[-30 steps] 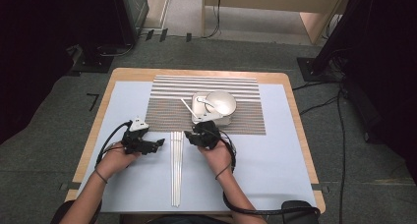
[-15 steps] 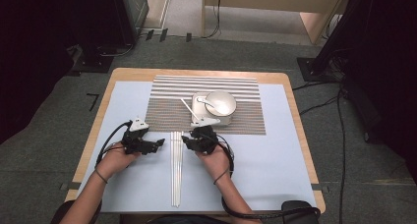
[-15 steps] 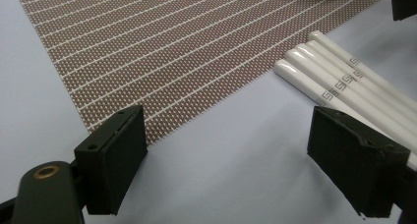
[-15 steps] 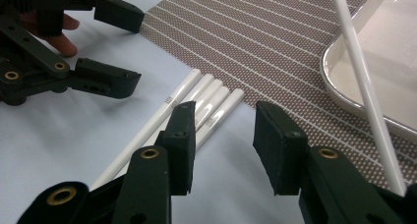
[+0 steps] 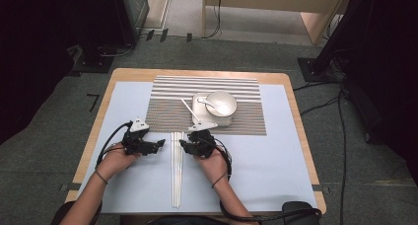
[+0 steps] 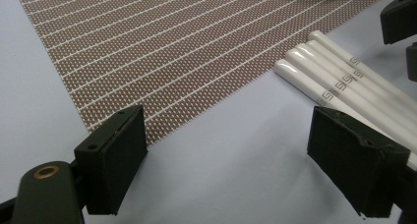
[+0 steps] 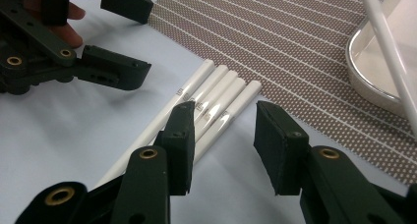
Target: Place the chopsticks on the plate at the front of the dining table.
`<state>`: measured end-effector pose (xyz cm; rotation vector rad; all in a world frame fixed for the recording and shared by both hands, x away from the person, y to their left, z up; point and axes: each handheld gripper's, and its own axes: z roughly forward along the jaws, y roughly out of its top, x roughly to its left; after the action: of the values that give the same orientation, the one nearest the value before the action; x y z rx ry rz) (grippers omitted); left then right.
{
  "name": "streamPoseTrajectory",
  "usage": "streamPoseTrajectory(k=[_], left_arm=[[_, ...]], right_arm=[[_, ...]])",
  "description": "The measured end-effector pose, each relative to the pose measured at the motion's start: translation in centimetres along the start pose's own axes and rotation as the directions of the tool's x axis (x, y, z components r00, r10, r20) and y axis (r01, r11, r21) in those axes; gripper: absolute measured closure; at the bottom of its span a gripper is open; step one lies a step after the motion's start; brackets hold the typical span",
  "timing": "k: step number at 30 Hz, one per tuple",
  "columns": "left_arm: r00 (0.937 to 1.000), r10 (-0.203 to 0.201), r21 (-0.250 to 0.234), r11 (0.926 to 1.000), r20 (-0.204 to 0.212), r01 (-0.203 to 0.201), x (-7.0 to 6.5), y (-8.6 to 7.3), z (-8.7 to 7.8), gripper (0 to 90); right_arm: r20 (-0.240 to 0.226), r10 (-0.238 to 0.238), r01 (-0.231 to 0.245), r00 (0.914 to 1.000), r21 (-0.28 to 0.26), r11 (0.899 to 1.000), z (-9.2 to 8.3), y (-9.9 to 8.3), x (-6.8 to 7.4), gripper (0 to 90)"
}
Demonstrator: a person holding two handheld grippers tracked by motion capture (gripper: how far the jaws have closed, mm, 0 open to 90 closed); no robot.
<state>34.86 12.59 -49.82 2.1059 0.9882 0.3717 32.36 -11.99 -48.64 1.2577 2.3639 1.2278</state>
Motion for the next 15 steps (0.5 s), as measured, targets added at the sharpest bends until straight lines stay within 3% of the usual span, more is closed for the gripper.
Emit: streamPoseTrajectory(k=[15], left_arm=[[1.0000, 0.001, 0.000, 1.0000, 0.000, -0.001, 0.00, 0.00, 0.00, 14.7]], right_arm=[[0.003, -0.010, 0.010, 0.9999, 0.015, 1.000, 0.64, -0.28, 0.18, 60.1]])
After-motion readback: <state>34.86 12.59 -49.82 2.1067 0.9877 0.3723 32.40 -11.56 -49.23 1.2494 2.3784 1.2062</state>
